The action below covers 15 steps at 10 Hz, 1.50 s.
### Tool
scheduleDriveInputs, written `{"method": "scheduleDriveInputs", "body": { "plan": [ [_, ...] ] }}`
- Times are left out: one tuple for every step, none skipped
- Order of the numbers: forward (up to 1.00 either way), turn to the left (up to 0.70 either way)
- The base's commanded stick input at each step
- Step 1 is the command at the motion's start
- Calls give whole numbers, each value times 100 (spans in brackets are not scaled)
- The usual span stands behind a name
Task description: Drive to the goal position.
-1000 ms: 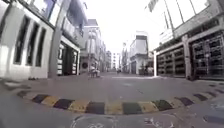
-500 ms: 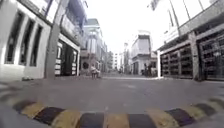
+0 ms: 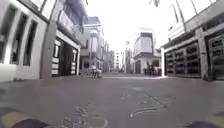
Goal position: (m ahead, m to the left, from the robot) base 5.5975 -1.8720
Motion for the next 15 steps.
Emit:
{"method": "scheduleDriveInputs", "body": {
  "plan": [
    [100,0],
    [100,0],
    [100,0],
    [100,0],
    [100,0],
    [100,0],
    [100,0],
    [100,0],
    [100,0],
    [100,0],
    [100,0],
    [100,0],
    [100,0],
    [100,0],
    [100,0]
  ]
}}
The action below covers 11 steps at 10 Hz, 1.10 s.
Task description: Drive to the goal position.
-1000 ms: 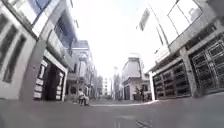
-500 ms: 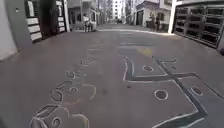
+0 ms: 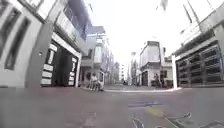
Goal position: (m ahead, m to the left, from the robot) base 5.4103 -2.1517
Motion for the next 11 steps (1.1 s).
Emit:
{"method": "scheduleDriveInputs", "body": {
  "plan": [
    [100,0],
    [100,-13],
    [100,-40],
    [100,-40],
    [100,-40],
    [100,-40],
    [100,-40],
    [100,-40],
    [100,-40],
    [100,-32],
    [100,0]
  ]
}}
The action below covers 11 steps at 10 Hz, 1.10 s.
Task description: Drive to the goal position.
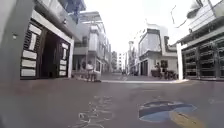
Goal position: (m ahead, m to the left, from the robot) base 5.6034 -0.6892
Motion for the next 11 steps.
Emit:
{"method": "scheduleDriveInputs", "body": {
  "plan": [
    [100,0],
    [100,0],
    [100,0],
    [100,0],
    [100,0],
    [100,0],
    [100,0],
    [100,0],
    [100,0],
    [100,0],
    [100,0]
  ]
}}
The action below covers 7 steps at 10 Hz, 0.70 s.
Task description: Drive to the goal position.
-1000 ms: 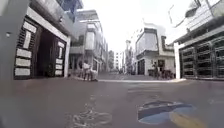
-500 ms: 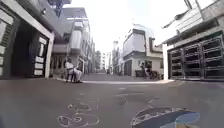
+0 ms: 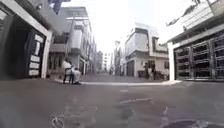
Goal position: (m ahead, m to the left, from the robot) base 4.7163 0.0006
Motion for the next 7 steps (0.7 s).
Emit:
{"method": "scheduleDriveInputs", "body": {
  "plan": [
    [100,0],
    [100,0],
    [100,0],
    [100,0],
    [100,0],
    [100,0],
    [100,0]
  ]
}}
